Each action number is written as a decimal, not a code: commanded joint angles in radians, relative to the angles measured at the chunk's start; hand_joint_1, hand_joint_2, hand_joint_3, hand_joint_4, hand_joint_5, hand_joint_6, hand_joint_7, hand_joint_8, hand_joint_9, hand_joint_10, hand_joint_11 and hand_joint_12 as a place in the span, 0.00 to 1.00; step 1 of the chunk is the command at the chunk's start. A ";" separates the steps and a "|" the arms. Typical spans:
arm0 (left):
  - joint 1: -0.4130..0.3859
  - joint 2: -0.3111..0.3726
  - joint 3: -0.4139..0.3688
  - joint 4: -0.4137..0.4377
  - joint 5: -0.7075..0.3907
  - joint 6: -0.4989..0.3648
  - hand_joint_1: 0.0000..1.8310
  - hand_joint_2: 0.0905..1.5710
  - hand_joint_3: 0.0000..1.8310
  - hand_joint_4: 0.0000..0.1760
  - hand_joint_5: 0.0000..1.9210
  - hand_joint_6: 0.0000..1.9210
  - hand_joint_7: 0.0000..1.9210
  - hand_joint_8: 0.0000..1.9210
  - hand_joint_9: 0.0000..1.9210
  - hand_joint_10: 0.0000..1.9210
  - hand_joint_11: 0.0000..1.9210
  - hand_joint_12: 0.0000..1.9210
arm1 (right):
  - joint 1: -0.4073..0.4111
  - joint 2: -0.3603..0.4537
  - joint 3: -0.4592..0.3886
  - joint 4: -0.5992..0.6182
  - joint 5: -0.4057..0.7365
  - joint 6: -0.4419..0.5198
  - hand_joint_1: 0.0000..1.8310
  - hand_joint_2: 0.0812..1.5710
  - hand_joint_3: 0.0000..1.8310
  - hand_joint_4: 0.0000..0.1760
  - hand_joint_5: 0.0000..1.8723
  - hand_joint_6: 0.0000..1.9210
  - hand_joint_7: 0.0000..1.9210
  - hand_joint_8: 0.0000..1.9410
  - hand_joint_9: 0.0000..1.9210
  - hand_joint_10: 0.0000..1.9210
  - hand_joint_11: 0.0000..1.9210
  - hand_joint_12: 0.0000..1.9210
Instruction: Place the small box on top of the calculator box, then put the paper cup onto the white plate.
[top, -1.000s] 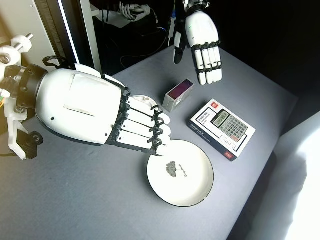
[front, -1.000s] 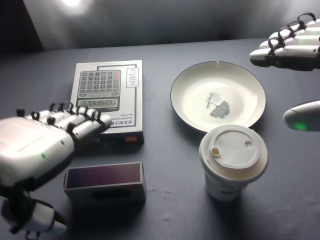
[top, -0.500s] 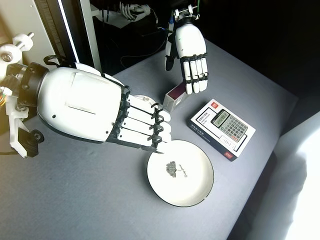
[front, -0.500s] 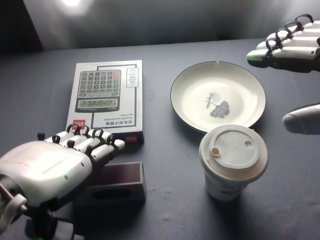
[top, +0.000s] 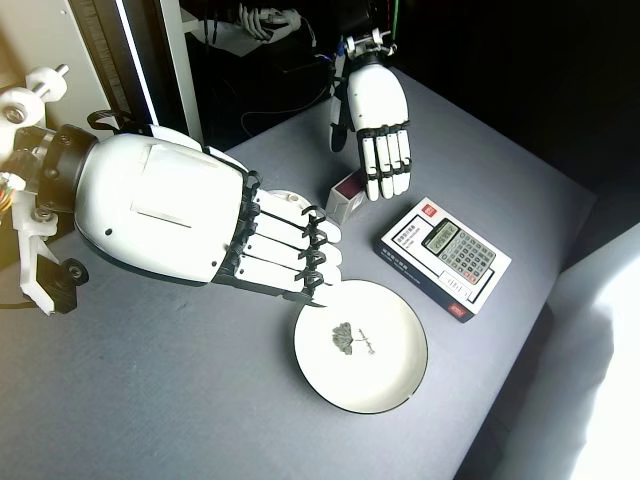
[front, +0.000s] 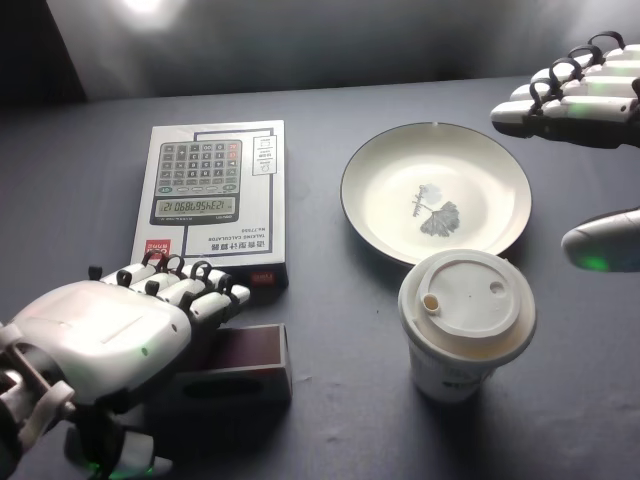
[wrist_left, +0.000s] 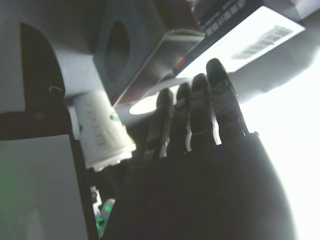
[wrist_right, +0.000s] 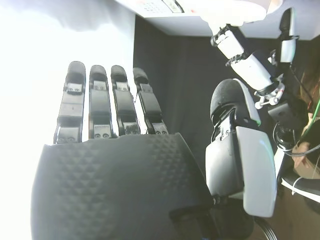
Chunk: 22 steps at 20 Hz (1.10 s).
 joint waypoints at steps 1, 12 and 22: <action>-0.004 -0.006 0.010 0.035 -0.071 0.004 0.69 0.55 0.00 0.00 0.07 0.00 0.04 0.00 0.04 0.00 0.00 0.25 | 0.009 0.013 -0.003 0.022 0.072 0.008 0.01 0.76 0.00 0.00 0.03 0.00 0.03 0.00 0.02 0.00 0.00 0.12; -0.006 -0.100 0.080 0.003 -0.071 0.020 0.69 0.59 0.00 0.00 0.13 0.00 0.11 0.00 0.12 0.00 0.00 0.31 | 0.009 0.013 -0.006 0.022 0.072 0.008 0.00 0.76 0.00 0.00 0.05 0.00 0.04 0.00 0.05 0.00 0.00 0.20; 0.002 -0.144 0.109 -0.020 -0.071 0.040 0.81 0.72 0.00 0.00 0.36 0.66 0.44 0.54 0.47 0.58 0.38 0.85 | 0.009 0.013 -0.013 0.022 0.072 0.008 0.02 0.76 0.00 0.00 0.06 0.00 0.06 0.00 0.06 0.00 0.00 0.22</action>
